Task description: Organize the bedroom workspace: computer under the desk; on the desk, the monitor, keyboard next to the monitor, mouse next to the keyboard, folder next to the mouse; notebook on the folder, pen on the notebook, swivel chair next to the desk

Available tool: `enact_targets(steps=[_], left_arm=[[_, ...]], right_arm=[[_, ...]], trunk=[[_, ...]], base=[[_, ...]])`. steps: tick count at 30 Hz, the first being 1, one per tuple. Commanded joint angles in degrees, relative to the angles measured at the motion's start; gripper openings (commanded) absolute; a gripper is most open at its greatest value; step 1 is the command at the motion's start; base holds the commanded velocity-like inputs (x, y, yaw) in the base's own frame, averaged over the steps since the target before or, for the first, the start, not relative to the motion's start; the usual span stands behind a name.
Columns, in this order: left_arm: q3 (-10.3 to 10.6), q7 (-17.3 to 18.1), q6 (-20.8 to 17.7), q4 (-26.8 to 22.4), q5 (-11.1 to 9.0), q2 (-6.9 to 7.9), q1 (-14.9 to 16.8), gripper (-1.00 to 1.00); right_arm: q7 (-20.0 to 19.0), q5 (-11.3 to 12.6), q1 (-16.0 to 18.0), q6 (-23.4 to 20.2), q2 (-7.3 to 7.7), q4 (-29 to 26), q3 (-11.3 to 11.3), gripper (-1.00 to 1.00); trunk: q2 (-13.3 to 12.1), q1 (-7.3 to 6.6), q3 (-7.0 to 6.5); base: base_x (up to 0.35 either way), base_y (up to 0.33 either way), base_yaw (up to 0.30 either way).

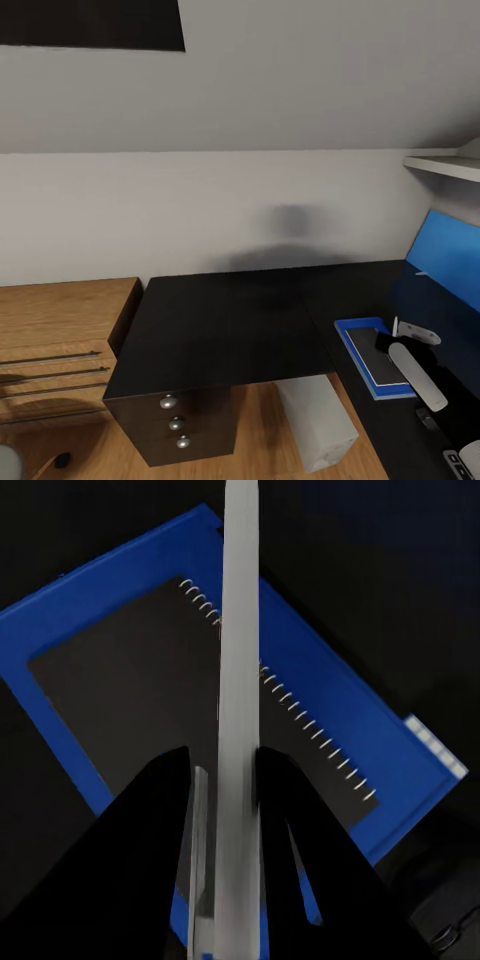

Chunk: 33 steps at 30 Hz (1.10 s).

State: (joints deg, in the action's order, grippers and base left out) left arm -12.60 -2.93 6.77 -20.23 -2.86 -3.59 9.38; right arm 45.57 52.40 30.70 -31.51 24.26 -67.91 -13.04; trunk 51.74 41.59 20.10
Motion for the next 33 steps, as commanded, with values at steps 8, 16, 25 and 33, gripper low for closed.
enact_targets(steps=[8,16,25,33], left_arm=[[0.0,-0.1,0.3,0.0,-0.3,-0.02,0.0,1.00],[0.0,-0.1,0.3,0.0,-0.3,-0.02,0.0,1.00],[0.0,-0.1,0.3,0.0,-0.3,-0.02,0.0,1.00],[0.0,-0.1,0.3,0.0,-0.3,-0.02,0.0,1.00]], right_arm=[[-4.2,0.2,0.1,-0.1,0.00,3.3,-0.1,-1.00],[-6.8,0.1,0.1,-0.1,0.01,5.0,0.0,-1.00],[-7.1,0.0,0.2,0.0,0.01,5.9,0.0,-1.00],[-8.1,0.0,0.3,0.1,0.00,8.6,0.0,-1.00]], trunk=[[0.1,0.01,0.07],[0.1,0.01,0.07],[0.1,0.01,0.07],[0.1,0.01,0.07]], base=[[0.000,0.000,0.000],[0.000,0.000,0.000],[0.000,0.000,0.000],[0.146,0.000,0.000]])
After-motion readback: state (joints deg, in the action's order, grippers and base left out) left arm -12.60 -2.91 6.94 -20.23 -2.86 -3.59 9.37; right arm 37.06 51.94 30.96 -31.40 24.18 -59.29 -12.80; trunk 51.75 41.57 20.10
